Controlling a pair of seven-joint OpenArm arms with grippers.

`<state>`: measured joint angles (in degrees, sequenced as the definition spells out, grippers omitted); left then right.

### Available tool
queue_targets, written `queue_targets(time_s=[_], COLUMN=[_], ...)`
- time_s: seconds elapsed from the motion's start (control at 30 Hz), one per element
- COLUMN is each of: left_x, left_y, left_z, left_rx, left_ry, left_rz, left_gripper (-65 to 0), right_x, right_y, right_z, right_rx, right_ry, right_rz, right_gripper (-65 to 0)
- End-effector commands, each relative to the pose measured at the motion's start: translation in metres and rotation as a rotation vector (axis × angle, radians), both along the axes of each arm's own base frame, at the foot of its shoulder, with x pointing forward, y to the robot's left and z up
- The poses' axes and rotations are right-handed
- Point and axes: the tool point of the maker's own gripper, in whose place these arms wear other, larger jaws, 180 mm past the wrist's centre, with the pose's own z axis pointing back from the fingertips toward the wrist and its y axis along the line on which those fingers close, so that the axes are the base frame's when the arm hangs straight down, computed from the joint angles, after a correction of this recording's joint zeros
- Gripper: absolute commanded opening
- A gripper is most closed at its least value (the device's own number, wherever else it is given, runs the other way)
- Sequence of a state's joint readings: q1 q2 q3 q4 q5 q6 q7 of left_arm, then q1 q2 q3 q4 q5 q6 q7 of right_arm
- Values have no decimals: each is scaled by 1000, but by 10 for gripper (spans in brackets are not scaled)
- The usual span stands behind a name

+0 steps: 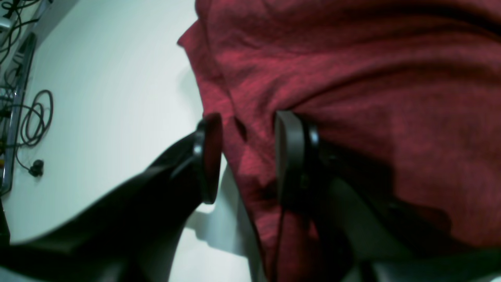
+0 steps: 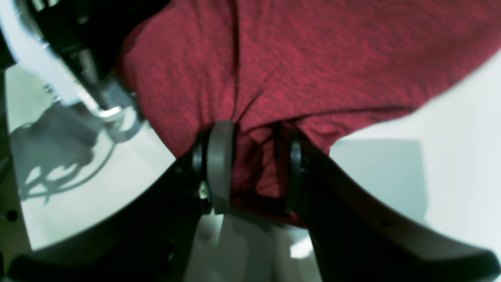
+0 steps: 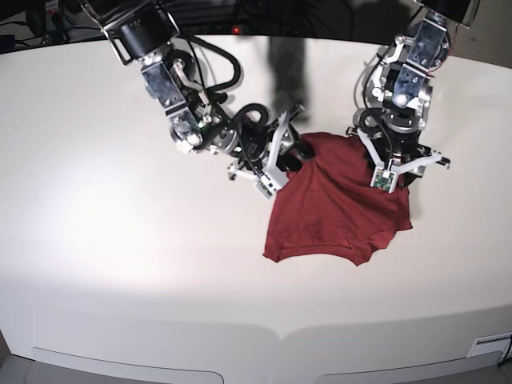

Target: Fold the T-shirt properly

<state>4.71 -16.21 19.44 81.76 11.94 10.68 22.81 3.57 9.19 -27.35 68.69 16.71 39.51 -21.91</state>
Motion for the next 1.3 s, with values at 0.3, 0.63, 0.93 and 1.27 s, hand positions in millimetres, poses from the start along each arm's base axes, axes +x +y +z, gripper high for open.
queue_targets(time_s=[0.3,0.63,0.93,1.27], left_x=[1,-12,6,7], left_y=[26,32,12,14], left_z=[16,11,63,143], left_rx=[70,147,114,45], left_ry=[11,15,-125,-285], left_rz=[13,-20,-51,64], left_gripper=[-435,-435,-435,-435], right_x=[-17,-14,3,45], right_y=[-18,-18,-3,3], right_z=[-24,-24,8,98], right_rx=[-155,-167,-114,-46], right_ry=[32,16,-85,-334], right_rz=[74,82,86,47], right_gripper=[-459,-459,-459,-459])
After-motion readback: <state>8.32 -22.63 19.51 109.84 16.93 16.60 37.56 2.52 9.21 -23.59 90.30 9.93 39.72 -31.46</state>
